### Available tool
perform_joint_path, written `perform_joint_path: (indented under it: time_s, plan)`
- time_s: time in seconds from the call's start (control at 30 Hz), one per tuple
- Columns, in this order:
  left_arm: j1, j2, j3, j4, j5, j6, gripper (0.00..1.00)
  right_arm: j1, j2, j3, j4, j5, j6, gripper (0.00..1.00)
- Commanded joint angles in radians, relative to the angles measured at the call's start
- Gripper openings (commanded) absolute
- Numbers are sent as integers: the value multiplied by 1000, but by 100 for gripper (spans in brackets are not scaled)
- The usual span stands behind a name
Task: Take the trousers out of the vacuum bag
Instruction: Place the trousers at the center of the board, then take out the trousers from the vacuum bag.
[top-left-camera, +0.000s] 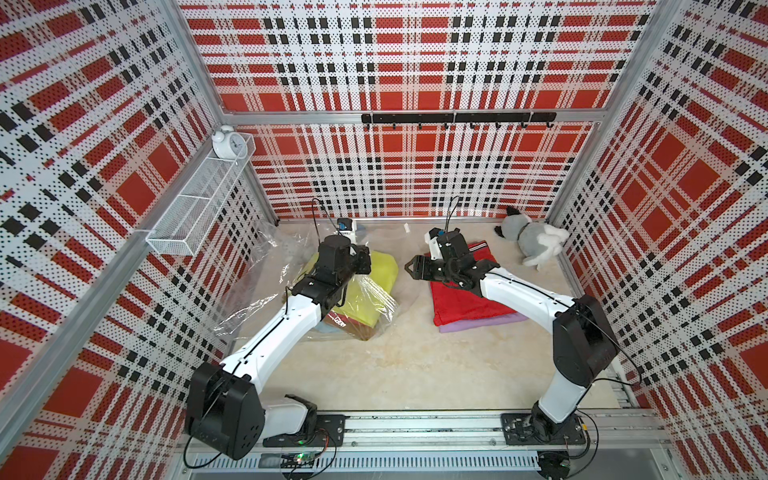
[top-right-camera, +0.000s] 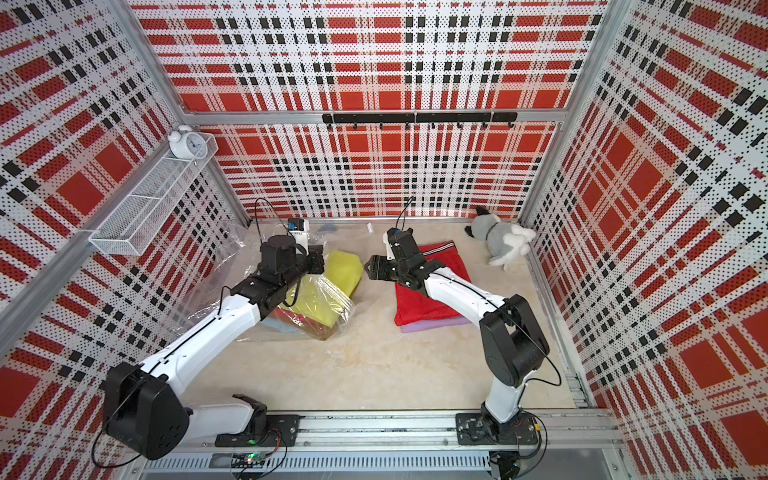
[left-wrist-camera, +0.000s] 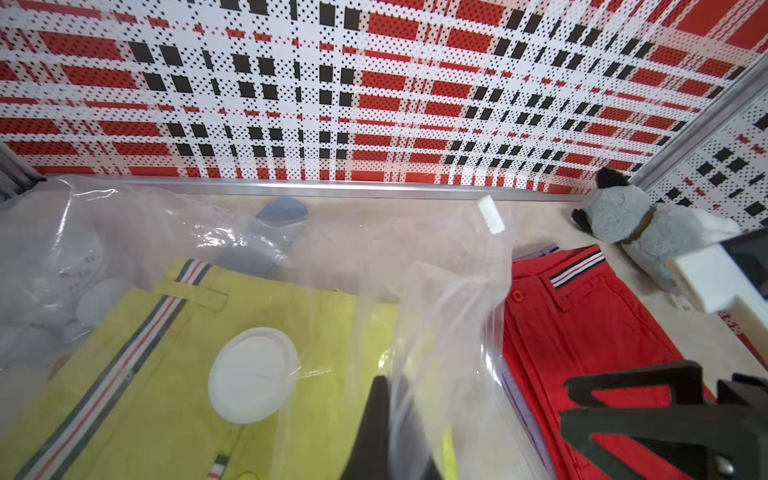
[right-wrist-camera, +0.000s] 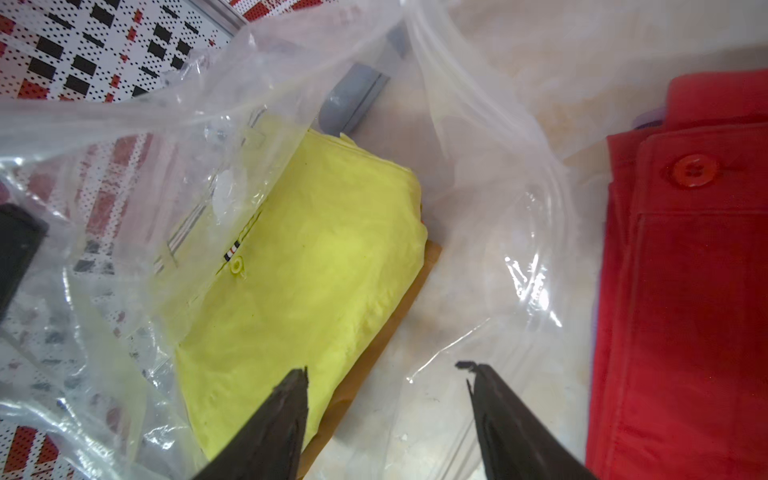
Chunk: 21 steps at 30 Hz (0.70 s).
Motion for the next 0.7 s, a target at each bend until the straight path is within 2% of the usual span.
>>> perform_joint_path:
  time_s: [0.0, 0.2, 0.43, 0.67]
  plan:
    - [-4, 14, 26, 27, -23, -6, 0, 40, 21, -3, 88, -35, 49, 65]
    - [-9, 8, 19, 27, -18, -5, 0, 48, 77, -9, 154, -50, 95, 63]
    - [-10, -8, 4, 32, -19, -8, 0, 58, 141, 18, 112, -61, 124, 63]
    - [-10, -19, -17, 42, -24, -11, 0, 70, 174, -2, 165, -108, 160, 63]
